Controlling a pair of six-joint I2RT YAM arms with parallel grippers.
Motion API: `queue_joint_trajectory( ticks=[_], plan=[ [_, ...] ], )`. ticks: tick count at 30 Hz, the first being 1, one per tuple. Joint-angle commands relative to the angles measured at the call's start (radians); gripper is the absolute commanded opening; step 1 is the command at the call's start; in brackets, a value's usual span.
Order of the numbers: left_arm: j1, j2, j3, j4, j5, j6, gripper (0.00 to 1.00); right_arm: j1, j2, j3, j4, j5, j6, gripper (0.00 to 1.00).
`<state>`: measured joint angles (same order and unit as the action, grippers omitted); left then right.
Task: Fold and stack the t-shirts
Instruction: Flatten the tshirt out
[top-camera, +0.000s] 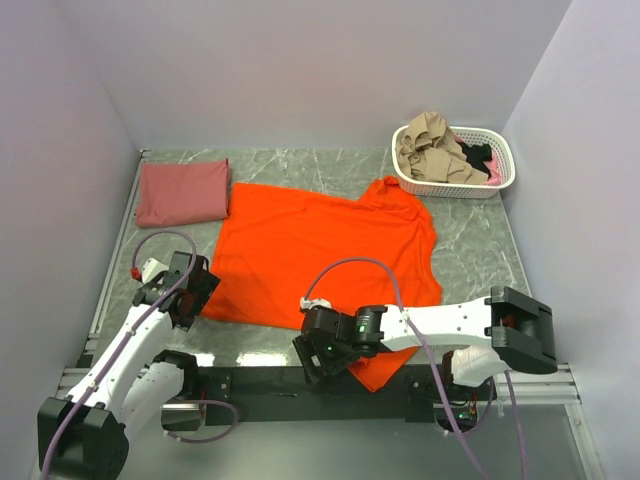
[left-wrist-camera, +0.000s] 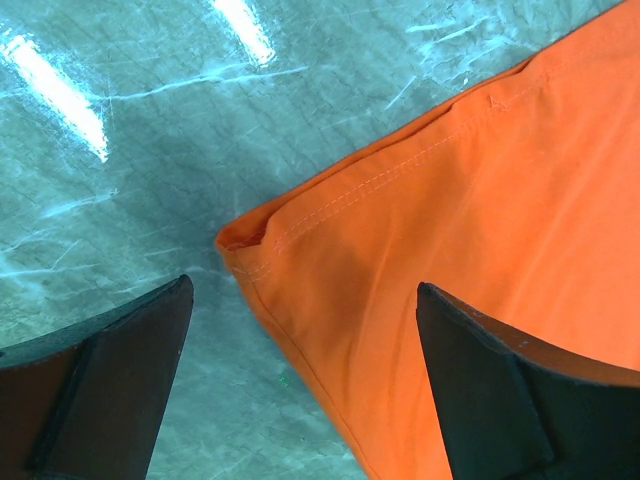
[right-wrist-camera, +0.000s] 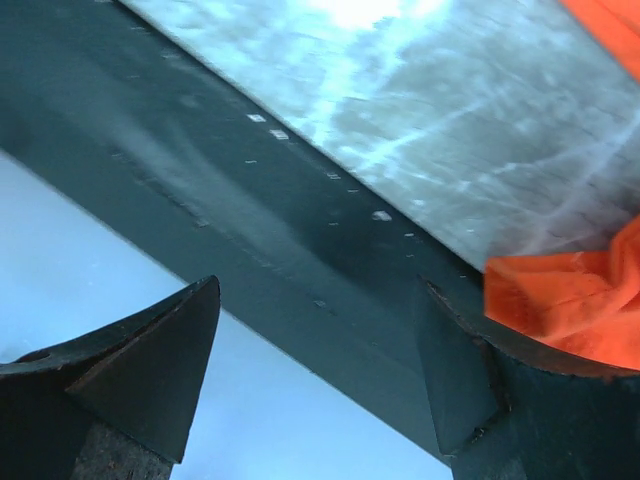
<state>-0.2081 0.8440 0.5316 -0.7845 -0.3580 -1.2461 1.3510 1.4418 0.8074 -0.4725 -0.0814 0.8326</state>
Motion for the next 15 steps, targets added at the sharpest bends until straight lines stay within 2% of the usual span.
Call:
queue_joint_trajectory(
  ticks=[1,8,11,15],
  plan=[
    [0.003,0.001,0.025,-0.004,-0.025,-0.007,0.99,0.03,-0.067,0.069,-0.032,0.061,-0.039,0.84],
    [0.001,0.007,0.016,0.031,-0.001,0.01,0.99,0.022,-0.236,0.003,-0.161,0.199,0.054,0.87],
    [0.003,0.017,0.015,0.045,0.007,0.014,0.99,-0.006,-0.235,-0.037,-0.172,0.227,0.074,0.88],
    [0.003,0.032,0.022,0.053,0.013,0.019,0.99,-0.041,-0.184,-0.062,-0.097,0.195,0.05,0.88]
  ],
)
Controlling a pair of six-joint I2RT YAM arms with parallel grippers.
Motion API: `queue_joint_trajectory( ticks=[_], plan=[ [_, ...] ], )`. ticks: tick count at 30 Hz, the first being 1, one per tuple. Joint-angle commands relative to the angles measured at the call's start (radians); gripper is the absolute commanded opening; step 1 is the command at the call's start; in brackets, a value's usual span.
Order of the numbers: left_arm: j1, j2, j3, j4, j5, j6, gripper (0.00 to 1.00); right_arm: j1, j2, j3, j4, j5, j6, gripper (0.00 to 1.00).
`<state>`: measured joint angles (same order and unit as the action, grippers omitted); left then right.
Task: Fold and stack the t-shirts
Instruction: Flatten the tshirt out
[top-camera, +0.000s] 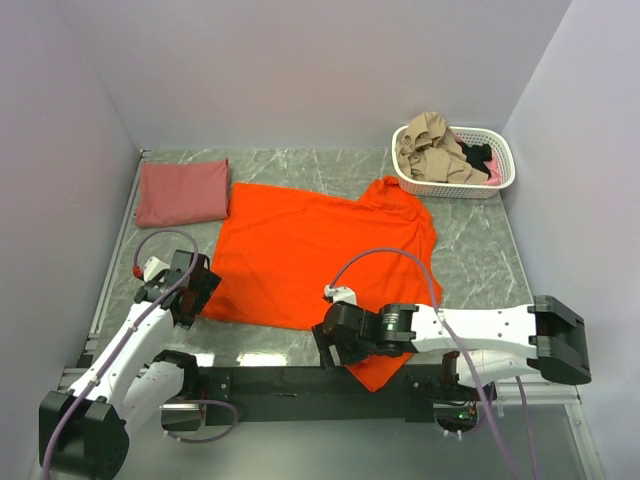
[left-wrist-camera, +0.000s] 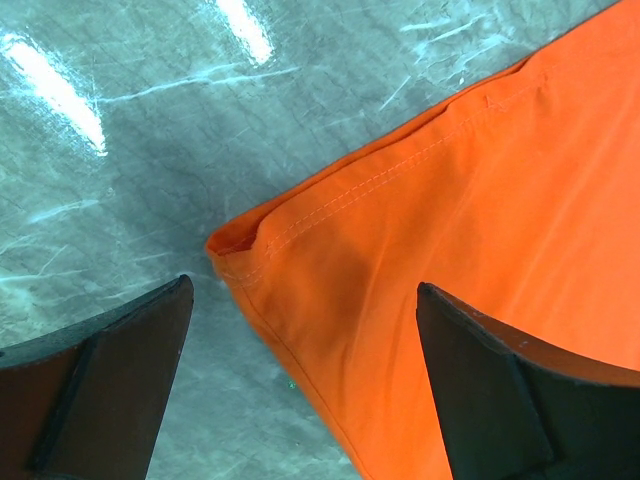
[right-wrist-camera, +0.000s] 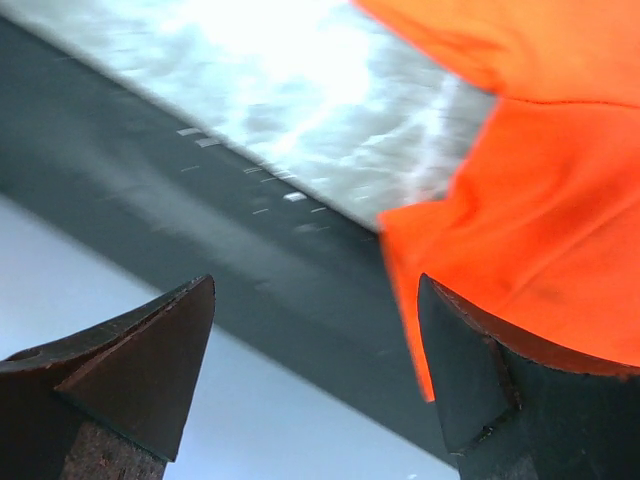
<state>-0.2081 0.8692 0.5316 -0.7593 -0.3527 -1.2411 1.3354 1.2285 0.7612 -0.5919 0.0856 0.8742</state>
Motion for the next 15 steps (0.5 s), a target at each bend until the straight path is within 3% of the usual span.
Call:
queue_joint_trajectory(
  ticks=[1,7,15],
  plan=[
    [0.003,0.013,0.024,0.026,0.006,0.015,0.99,-0.031,0.061,-0.014,0.033,0.028,0.003,0.88],
    [0.003,0.013,0.016,0.034,0.011,0.02,0.99,-0.044,0.234,0.033,0.076,0.063,-0.058,0.89],
    [0.003,0.005,0.016,0.018,-0.008,0.017,0.99,-0.033,0.345,0.107,0.167,-0.035,-0.112,0.86]
  ],
)
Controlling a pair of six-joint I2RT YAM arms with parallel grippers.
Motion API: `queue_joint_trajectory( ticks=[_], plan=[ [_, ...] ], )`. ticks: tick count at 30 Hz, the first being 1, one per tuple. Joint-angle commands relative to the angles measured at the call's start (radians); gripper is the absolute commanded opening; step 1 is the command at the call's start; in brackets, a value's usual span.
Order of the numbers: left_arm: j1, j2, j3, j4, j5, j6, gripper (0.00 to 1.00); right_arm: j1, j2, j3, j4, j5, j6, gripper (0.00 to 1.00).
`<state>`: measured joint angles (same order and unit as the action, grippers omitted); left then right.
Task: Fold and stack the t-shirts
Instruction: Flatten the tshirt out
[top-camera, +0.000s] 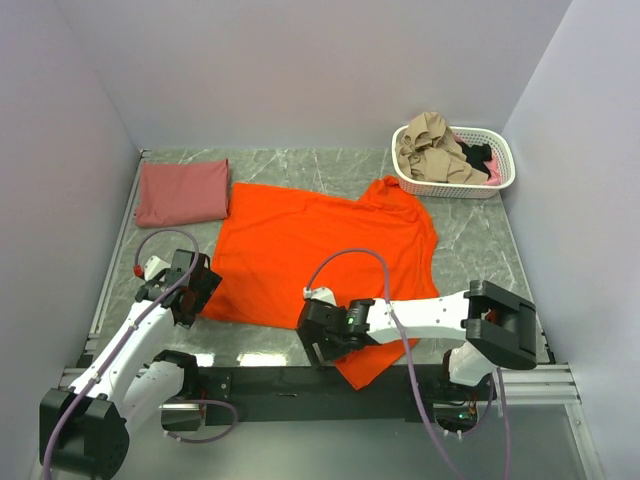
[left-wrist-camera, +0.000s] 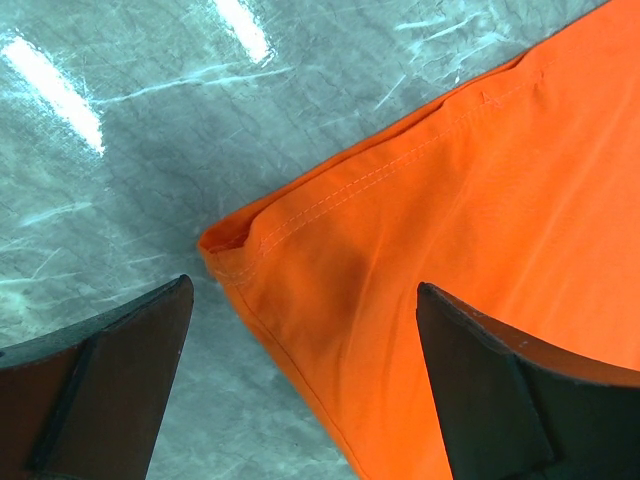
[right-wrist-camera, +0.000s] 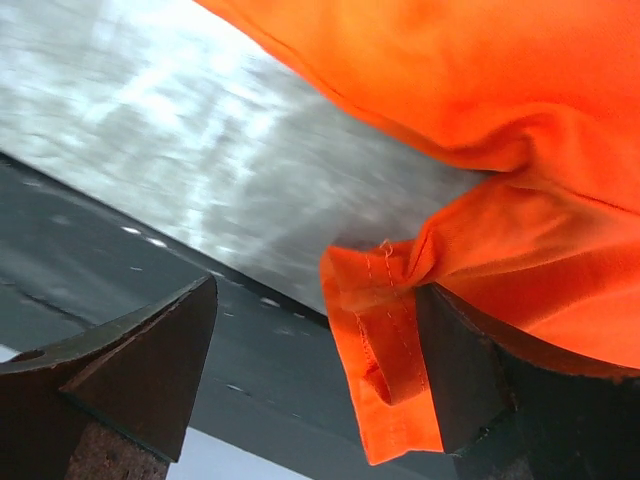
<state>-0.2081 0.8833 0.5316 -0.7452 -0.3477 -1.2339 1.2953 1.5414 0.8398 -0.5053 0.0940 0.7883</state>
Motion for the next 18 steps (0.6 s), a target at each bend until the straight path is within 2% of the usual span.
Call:
queue_joint_trajectory(
  ticks=[1,8,15,18],
  plan=[
    [0.003,-0.009,0.016,0.006,-0.014,0.01,0.99,0.007,0.042,0.038,0.088,-0.054,-0.032,0.86],
    [0.003,0.014,0.022,0.007,-0.02,0.013,0.99,0.027,0.092,0.146,0.021,-0.031,-0.099,0.85],
    [0.003,0.045,0.028,0.033,-0.007,0.02,0.99,0.104,0.089,0.242,0.021,-0.04,-0.188,0.85],
    [0.003,0.054,0.031,0.035,-0.007,0.022,0.99,0.101,0.037,0.199,0.045,-0.053,-0.155,0.86]
  ],
)
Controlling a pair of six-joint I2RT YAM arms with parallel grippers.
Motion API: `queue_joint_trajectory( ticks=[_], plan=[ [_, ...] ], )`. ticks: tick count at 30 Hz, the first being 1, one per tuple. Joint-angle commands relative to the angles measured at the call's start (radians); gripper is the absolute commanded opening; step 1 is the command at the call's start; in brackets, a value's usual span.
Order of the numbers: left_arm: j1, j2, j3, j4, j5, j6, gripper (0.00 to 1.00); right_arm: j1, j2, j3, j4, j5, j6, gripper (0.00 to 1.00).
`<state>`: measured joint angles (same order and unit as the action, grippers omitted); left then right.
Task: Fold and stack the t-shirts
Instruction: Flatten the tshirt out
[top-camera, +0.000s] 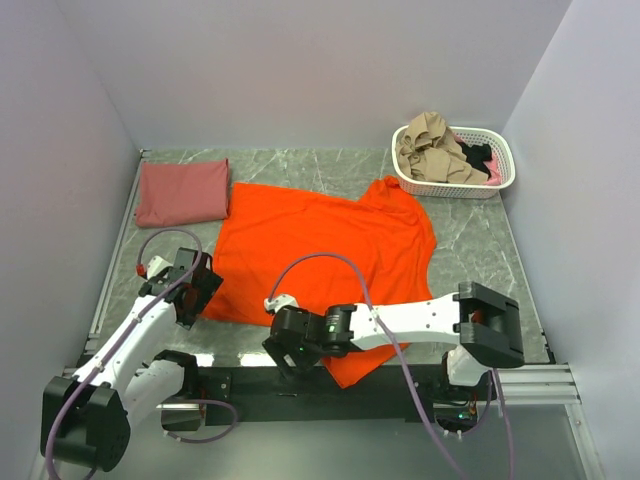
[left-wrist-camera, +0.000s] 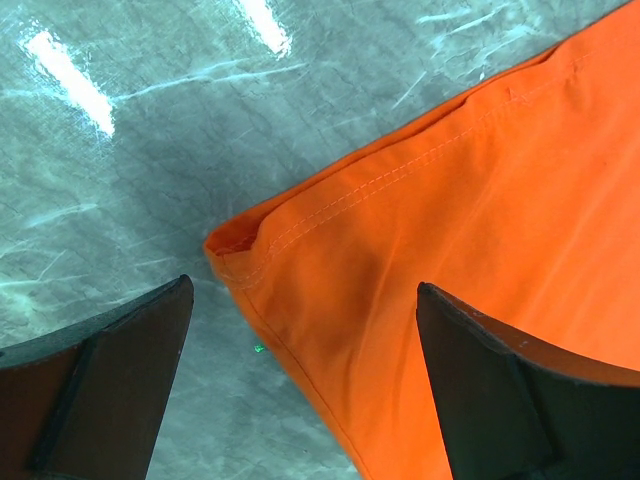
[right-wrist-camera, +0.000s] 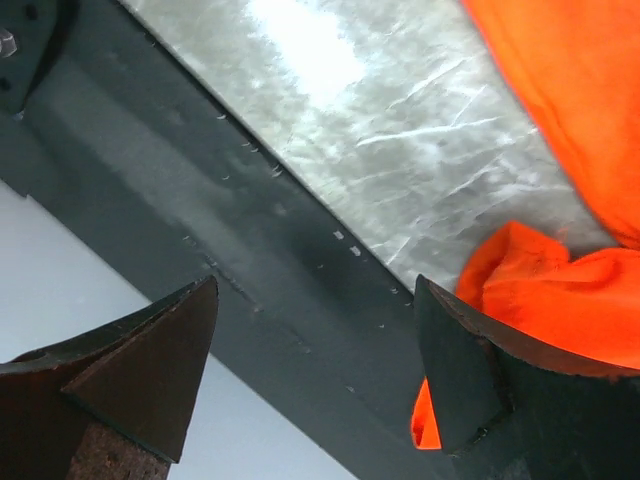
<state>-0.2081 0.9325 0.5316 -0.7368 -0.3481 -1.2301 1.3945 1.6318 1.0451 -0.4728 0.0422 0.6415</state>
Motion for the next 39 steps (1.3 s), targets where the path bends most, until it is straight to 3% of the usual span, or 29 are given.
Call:
queue_joint_trajectory(
  ticks=[1,5,10,18,23,33,39],
  plan=[
    [0.003,0.005,0.031,0.03,-0.003,0.018,0.99,-0.015,-0.099,-0.022,0.008,0.008,0.01,0.86],
    [0.003,0.005,0.018,0.045,0.023,0.026,0.99,-0.101,-0.229,-0.134,-0.042,0.056,0.128,0.88],
    [0.003,-0.008,0.004,0.059,0.046,0.031,0.99,-0.307,-0.436,-0.382,-0.015,-0.041,0.242,0.88],
    [0.004,0.005,0.011,0.05,0.031,0.026,0.99,-0.603,-0.514,-0.556,-0.007,-0.091,0.21,0.9],
    [0.004,0.029,0.019,0.062,0.026,0.029,0.99,-0.79,-0.4,-0.556,0.019,-0.064,0.132,0.9],
    [0.006,0.092,0.051,0.066,0.0,0.029,0.99,-1.006,-0.133,-0.321,0.046,-0.012,-0.025,0.9],
    [0.006,0.088,0.096,-0.002,-0.026,0.006,0.99,-1.006,-0.223,-0.273,0.011,-0.063,-0.104,0.89]
  ],
)
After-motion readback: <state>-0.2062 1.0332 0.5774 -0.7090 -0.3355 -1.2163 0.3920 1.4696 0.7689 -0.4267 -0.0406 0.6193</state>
